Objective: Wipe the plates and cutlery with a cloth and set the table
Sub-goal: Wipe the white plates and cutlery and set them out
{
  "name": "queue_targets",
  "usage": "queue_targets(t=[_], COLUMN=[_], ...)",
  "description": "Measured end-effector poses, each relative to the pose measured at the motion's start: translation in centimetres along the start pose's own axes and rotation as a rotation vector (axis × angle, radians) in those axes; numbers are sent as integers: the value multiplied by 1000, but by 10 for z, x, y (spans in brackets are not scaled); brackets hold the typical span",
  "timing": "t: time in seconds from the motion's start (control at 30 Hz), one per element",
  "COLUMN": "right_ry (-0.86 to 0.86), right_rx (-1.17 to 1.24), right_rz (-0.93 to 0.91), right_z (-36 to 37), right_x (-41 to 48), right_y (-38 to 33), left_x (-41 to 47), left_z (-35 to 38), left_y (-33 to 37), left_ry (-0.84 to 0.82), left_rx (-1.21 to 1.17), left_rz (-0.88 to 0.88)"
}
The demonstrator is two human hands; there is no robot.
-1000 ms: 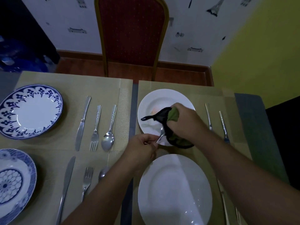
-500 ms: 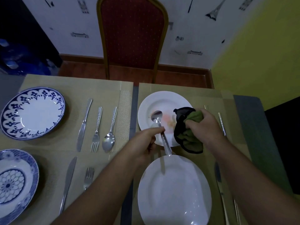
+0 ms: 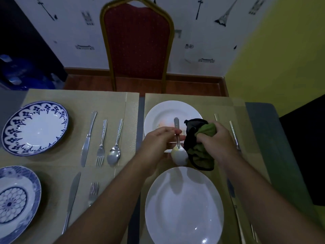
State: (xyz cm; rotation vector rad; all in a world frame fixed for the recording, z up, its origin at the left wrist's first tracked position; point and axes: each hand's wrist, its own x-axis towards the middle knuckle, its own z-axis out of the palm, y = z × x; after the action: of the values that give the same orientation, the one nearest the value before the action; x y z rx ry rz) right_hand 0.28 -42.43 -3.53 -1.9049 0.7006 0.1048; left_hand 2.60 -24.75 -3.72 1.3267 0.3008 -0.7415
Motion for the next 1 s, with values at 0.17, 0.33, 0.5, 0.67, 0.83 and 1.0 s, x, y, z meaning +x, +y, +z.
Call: queue_targets(t=[0.17,0.33,0.5,0.67,0.83,1.0], right_ry=[-8,-18,-6,33,113,171], right_rx=[3,26,71,121,143,169], right_rz=[-21,-30,-33,-25,12,43], right_z=[1,-10,-38,-81,-137,-195], right_x=[-6,-9,-7,-3,8,21], right_y=[6,12,21,38,63,85], left_x=[-1,3,17,34,51,77], left_z=[9,22,48,91,149,203], left_y=[-10,-11,-13,-26,-39,-52], left_ry=[18,80,80,83,80,75], left_rx=[-41,-24,89,172,146,228], left_rz=[-1,-7,-40,0,3,-6])
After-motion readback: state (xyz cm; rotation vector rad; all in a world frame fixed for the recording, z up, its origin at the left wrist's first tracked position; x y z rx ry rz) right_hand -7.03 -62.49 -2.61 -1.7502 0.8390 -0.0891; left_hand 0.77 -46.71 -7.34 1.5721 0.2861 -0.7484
